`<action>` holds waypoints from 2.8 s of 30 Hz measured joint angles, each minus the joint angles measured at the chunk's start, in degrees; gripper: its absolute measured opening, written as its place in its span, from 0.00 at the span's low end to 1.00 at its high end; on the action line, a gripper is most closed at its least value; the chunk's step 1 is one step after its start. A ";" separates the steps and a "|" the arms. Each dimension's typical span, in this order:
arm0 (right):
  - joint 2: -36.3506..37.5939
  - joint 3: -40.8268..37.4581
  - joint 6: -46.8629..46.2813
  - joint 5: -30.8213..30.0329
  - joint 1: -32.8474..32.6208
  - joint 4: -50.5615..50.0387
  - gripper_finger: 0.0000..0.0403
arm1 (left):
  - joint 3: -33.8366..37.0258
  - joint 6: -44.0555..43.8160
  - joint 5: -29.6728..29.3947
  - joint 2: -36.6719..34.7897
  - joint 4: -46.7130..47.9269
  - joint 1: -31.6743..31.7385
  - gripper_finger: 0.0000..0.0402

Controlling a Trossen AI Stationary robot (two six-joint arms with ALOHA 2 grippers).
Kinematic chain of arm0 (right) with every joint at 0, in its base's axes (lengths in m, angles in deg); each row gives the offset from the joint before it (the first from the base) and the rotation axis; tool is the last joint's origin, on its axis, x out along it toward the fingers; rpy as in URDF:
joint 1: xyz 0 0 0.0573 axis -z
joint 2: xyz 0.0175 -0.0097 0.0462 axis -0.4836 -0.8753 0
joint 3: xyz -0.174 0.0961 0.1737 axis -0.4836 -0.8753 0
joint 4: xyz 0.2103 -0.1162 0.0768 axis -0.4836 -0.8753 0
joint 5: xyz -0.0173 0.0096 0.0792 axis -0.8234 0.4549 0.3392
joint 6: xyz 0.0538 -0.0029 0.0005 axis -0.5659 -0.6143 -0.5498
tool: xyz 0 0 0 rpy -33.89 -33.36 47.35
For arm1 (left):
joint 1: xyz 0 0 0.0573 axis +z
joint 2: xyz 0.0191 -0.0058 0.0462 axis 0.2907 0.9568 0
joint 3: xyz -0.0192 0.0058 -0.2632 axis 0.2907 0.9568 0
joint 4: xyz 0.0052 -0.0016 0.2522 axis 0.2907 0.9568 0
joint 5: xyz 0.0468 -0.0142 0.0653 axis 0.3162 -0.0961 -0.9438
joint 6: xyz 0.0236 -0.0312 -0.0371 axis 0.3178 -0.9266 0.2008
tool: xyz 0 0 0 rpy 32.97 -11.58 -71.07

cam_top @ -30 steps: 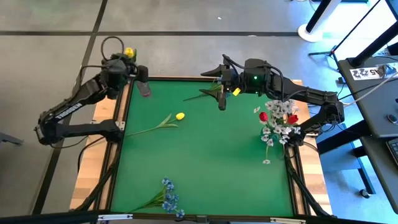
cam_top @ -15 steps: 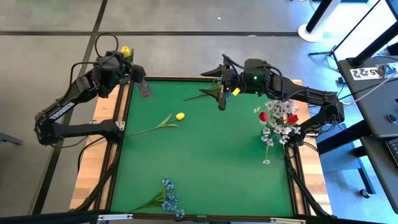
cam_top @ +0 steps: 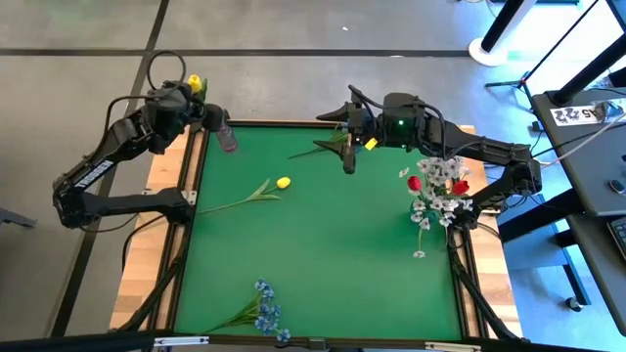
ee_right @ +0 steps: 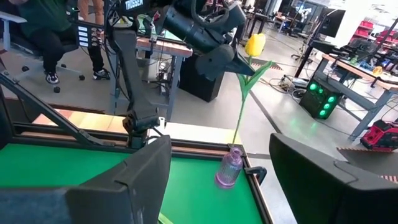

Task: Sort flowers into vase by color
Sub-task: Put the red flower into the blue vase, then put the bottom yellow flower into the violet vase, then put the yellow flower into the violet vase

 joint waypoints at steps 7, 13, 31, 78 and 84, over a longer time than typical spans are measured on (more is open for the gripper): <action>0.00 0.00 0.00 -0.01 0.00 -0.23 0.67 | 0.02 2.19 1.28 -0.02 -3.64 0.00 0.01; 0.00 0.00 -1.09 -0.02 0.00 -0.56 0.67 | 0.02 2.43 0.79 0.00 -3.37 0.09 0.01; 0.00 0.00 -1.51 -0.03 -0.02 -1.14 0.67 | 0.74 2.02 1.02 0.11 -0.89 0.09 0.01; 2.05 2.73 26.92 -5.68 19.89 -6.34 0.68 | 6.58 12.67 39.56 11.10 30.52 -16.49 0.24; 2.03 -0.01 20.93 18.39 22.16 -10.40 0.68 | 13.88 7.22 37.88 11.10 16.64 -19.76 0.25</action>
